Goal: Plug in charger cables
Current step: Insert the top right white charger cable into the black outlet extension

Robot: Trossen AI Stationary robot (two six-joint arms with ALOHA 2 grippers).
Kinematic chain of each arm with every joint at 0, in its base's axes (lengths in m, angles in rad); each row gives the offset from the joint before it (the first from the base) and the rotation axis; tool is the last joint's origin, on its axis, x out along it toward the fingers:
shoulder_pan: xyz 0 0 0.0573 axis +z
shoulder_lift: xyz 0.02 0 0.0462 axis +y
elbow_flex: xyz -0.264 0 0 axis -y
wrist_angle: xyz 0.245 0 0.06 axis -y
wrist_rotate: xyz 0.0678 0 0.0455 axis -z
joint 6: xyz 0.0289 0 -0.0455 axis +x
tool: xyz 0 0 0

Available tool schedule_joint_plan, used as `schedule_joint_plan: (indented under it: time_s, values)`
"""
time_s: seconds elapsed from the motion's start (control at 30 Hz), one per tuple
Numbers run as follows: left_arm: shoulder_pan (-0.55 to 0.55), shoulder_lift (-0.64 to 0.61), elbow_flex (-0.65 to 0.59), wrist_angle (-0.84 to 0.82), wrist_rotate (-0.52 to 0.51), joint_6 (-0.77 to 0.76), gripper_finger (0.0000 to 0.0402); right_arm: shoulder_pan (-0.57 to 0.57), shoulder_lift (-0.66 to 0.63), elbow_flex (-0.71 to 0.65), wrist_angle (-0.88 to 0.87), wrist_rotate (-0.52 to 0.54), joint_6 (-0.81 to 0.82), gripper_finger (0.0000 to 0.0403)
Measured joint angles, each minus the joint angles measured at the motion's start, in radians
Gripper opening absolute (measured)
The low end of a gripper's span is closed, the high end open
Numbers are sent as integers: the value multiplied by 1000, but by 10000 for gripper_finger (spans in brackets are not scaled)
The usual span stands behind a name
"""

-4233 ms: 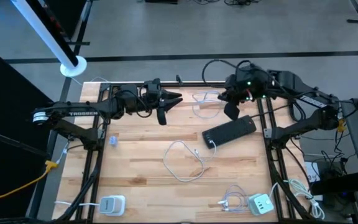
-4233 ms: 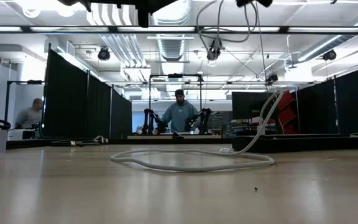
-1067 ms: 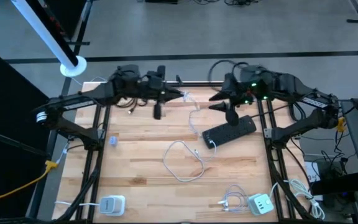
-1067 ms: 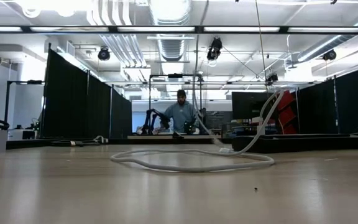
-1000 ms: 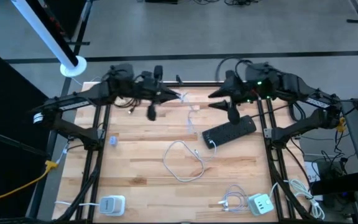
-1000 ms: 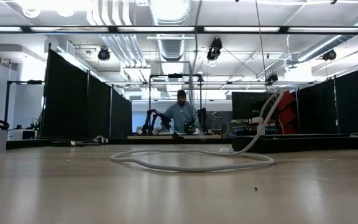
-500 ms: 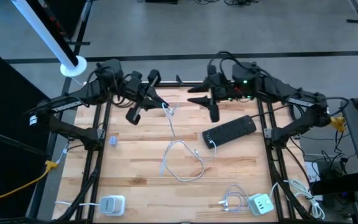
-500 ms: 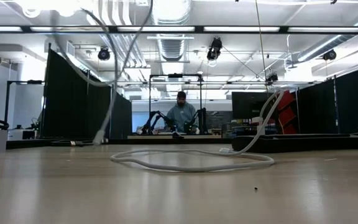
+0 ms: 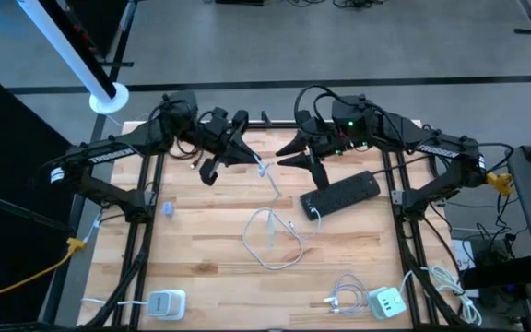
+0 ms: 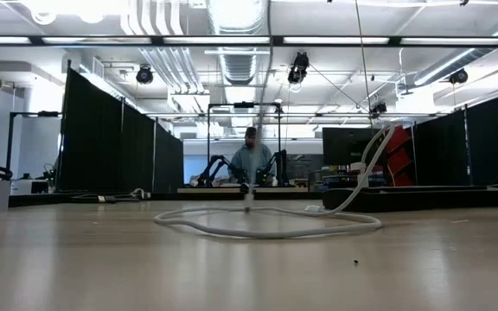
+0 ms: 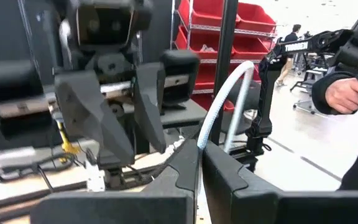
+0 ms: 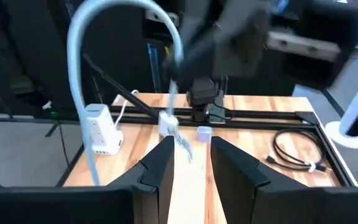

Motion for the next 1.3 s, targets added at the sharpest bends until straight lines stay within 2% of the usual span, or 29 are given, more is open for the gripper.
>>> schedule_joint_plan:
  time_s: [0.13, 0.43, 0.57, 1.1, 1.3]
  values:
    - [-11, 17, 0, 1, 0, -12, 0, -22, 0, 0, 1, -104, 5, 78]
    - [-52, 49, 0, 87, 2, -12, 0, -54, 19, 0, -20, -137, 14, 59]
    - [-53, 66, 0, 100, 1, -12, 0, -54, 41, 0, -13, -226, 37, 57]
    - [-54, 80, 0, 122, -8, -12, 0, -59, 85, 0, 48, -336, 94, 96]
    - [-54, 81, 0, 126, -8, -8, 0, -60, 94, 0, 50, -338, 102, 101]
